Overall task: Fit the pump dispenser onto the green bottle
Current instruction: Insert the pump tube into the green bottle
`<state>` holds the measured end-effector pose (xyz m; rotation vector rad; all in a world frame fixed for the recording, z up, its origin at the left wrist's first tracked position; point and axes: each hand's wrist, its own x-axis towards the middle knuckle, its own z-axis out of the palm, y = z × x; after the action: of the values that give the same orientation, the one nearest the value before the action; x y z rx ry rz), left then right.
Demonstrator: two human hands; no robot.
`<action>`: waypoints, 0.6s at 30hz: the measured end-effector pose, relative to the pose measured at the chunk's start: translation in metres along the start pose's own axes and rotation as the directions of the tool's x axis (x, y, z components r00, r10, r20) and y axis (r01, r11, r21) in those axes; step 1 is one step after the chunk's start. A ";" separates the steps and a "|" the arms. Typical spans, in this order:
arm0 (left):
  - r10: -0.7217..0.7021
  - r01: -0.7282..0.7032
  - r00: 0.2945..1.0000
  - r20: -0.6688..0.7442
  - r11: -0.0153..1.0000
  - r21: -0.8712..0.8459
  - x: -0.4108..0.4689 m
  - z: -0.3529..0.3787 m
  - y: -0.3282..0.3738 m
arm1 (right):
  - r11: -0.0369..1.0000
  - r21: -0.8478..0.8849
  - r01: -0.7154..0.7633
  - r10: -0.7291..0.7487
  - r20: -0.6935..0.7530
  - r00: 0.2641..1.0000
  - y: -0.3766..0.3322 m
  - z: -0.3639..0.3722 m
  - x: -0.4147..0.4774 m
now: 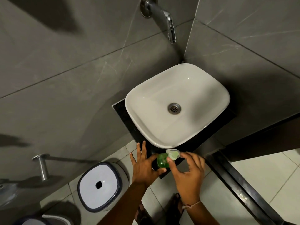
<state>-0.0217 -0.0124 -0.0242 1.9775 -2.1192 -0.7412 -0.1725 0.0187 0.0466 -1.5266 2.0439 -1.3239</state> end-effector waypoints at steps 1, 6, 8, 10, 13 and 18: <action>0.000 0.000 1.000 -0.007 1.000 -0.005 0.000 0.000 0.000 | 1.000 -0.023 -0.010 0.010 0.030 1.000 0.003 0.004 -0.004; 0.006 -0.006 1.000 -0.022 1.000 0.002 0.000 0.001 -0.001 | 0.988 -0.136 -0.074 0.094 0.149 0.984 0.025 0.023 -0.015; 0.012 -0.012 1.000 -0.023 1.000 -0.001 0.000 0.001 0.000 | 0.984 -0.163 -0.078 0.106 0.172 0.979 0.029 0.026 -0.015; 0.014 -0.014 1.000 -0.025 1.000 -0.001 0.000 0.001 -0.001 | 0.982 -0.179 -0.065 0.096 0.169 0.981 0.030 0.028 -0.014; 0.016 -0.015 1.000 -0.026 1.000 0.012 0.000 0.002 -0.001 | 0.970 -0.229 -0.084 0.122 0.156 0.980 0.026 0.030 -0.013; 0.013 -0.012 0.999 -0.032 1.000 0.019 0.000 0.004 -0.002 | 0.937 -0.314 -0.155 0.224 0.196 0.955 0.015 0.033 -0.011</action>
<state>-0.0216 -0.0114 -0.0283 1.9705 -2.1261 -0.6847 -0.1552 0.0120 0.0136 -1.4684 2.2434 -0.7564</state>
